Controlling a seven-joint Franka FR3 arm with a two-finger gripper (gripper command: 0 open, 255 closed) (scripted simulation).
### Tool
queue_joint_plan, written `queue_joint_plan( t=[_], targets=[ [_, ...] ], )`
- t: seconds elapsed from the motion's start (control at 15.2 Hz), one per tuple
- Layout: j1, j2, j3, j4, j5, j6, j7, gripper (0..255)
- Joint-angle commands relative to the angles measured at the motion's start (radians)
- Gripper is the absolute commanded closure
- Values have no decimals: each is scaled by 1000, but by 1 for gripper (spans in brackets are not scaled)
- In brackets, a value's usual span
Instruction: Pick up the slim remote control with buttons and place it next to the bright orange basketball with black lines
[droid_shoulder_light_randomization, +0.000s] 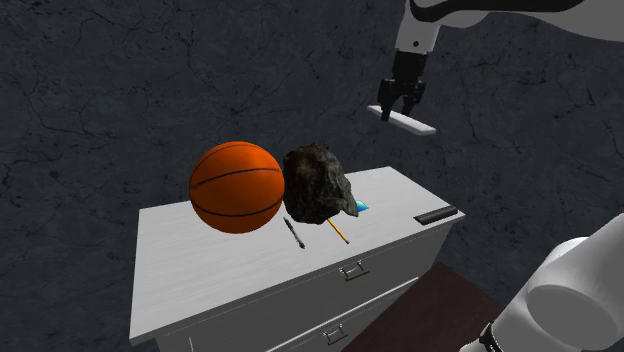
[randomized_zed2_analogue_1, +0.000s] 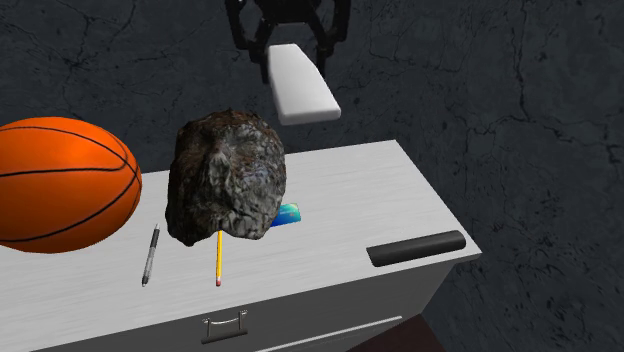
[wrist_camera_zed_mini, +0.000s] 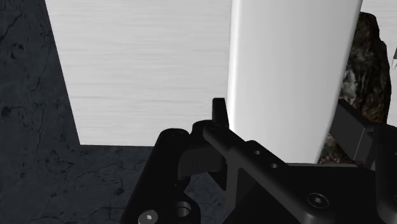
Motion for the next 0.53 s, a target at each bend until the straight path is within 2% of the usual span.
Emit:
queue_joint_plan(
  t=[0.0, 0.46],
  targets=[
    [20, -2, 34, -2, 9, 0, 54, 255],
    [86, 13, 143, 15, 36, -2, 227, 255]
  ],
)
